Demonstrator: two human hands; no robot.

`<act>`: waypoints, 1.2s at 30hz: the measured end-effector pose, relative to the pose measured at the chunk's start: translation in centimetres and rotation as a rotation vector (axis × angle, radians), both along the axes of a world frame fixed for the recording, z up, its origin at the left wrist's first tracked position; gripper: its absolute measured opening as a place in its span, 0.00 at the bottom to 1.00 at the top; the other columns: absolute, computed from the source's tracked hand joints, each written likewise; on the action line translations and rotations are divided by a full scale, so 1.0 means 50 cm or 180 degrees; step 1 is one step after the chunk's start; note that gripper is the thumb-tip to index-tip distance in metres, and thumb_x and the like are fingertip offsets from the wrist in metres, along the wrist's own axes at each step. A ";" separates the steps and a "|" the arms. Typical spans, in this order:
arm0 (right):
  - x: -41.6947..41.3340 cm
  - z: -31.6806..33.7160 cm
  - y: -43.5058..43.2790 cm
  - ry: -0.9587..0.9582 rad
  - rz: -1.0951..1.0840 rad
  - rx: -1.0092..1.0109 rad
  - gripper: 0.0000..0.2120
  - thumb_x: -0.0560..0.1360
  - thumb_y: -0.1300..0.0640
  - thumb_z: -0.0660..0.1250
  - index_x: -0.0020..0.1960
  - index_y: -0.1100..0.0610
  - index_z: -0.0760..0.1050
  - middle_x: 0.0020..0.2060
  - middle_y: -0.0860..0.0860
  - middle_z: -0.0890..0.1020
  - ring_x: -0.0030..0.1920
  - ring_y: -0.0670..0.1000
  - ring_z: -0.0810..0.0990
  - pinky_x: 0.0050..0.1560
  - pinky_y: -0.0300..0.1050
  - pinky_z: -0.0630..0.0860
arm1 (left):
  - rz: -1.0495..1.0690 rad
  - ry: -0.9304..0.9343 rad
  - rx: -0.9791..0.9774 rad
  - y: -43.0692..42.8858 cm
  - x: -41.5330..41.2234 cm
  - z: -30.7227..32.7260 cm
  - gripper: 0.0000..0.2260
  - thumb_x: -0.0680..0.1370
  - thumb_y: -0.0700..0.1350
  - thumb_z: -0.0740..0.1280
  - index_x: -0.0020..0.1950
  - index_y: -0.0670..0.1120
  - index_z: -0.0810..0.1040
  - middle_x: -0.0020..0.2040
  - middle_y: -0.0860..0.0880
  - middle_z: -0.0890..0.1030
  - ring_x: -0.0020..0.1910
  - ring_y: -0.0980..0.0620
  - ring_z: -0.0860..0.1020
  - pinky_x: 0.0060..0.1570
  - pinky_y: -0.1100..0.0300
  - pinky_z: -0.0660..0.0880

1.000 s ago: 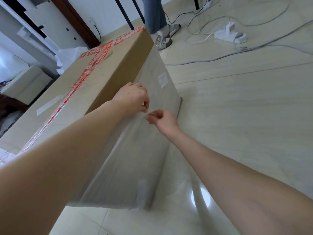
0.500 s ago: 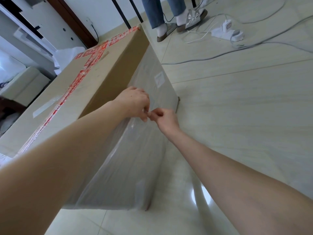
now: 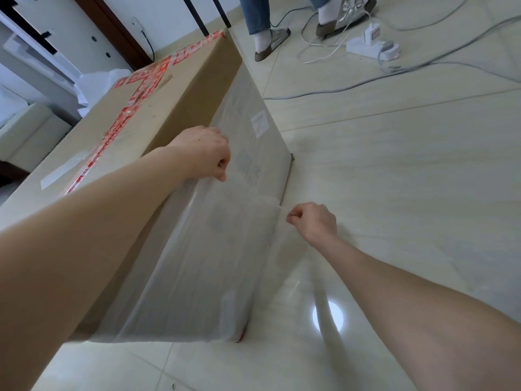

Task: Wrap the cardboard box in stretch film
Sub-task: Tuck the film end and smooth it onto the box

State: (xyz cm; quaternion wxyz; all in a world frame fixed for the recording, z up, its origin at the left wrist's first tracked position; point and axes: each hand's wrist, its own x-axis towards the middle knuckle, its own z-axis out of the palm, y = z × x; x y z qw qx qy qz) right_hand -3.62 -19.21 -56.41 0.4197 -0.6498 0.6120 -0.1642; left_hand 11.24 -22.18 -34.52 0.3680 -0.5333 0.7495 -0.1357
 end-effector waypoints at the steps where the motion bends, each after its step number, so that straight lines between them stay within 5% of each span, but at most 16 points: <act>1: -0.004 -0.006 0.000 0.0007 -0.0057 0.0044 0.07 0.75 0.48 0.67 0.49 0.47 0.82 0.50 0.51 0.83 0.58 0.56 0.77 0.61 0.50 0.72 | 0.0015 -0.0026 0.0006 -0.001 0.001 0.001 0.08 0.75 0.55 0.68 0.42 0.52 0.76 0.48 0.53 0.76 0.55 0.51 0.72 0.52 0.57 0.69; 15: 0.038 -0.049 -0.026 -0.0107 -0.0657 0.0314 0.08 0.77 0.54 0.64 0.50 0.46 0.82 0.53 0.51 0.83 0.57 0.55 0.79 0.57 0.44 0.72 | -0.0383 -0.0354 -0.0061 -0.010 0.021 -0.008 0.09 0.75 0.59 0.66 0.44 0.55 0.77 0.50 0.54 0.77 0.56 0.51 0.73 0.56 0.57 0.67; 36: 0.153 -0.102 -0.062 -0.0181 -0.0894 0.0396 0.10 0.76 0.47 0.64 0.52 0.48 0.81 0.53 0.52 0.83 0.57 0.56 0.79 0.56 0.47 0.73 | -0.0732 -0.0628 -0.0274 -0.006 0.031 -0.013 0.07 0.74 0.53 0.64 0.45 0.52 0.79 0.52 0.52 0.76 0.56 0.50 0.71 0.56 0.55 0.65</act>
